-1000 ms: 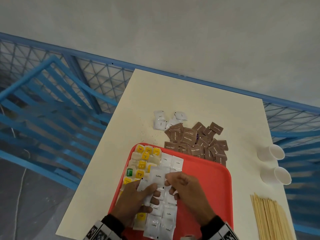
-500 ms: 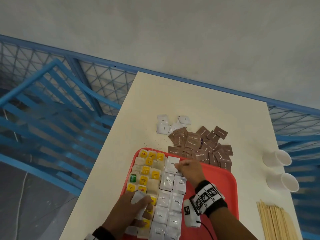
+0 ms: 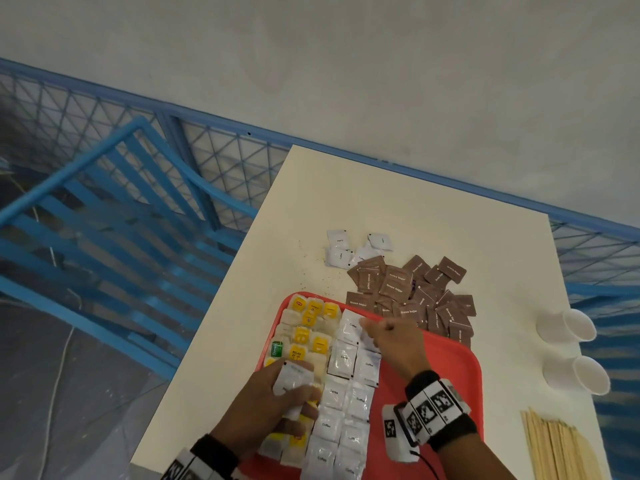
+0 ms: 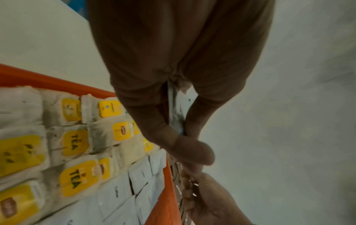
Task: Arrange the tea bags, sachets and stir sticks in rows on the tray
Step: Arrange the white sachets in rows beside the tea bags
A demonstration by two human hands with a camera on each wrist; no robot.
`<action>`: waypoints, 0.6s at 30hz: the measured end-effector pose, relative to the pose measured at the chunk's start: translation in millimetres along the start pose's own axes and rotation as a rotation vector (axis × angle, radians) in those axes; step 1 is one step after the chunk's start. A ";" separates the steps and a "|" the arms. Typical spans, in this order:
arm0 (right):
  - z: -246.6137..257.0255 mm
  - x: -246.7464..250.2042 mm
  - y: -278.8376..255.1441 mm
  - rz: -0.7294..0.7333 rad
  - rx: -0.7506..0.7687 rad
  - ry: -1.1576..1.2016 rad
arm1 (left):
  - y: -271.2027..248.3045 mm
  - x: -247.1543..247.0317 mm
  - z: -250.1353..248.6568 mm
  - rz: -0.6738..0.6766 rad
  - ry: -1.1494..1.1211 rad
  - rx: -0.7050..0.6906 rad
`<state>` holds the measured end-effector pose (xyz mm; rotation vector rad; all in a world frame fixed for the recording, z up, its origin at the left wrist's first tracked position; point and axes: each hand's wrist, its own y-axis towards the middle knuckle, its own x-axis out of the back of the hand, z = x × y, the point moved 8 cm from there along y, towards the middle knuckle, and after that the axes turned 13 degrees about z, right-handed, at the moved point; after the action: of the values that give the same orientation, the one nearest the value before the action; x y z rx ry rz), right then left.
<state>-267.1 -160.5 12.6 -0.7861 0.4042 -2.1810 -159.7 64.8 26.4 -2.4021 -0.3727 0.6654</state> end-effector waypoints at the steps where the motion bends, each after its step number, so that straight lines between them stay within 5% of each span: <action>1: 12.8 -2.5 -10.0 0.049 0.053 -0.024 | -0.5 -4.6 -4.1 0.012 0.001 -0.023; 6: 62.8 -42.9 -79.9 0.471 0.286 -0.161 | -1.3 -40.0 -20.2 0.100 0.098 -0.092; 18: 21.9 11.6 -111.0 0.366 0.258 0.164 | -7.0 -69.1 -18.0 0.077 0.333 -0.072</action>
<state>-320.9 -97.3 90.4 -0.3601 0.3111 -1.9062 -208.3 33.2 68.7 -2.5485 -0.1666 0.2789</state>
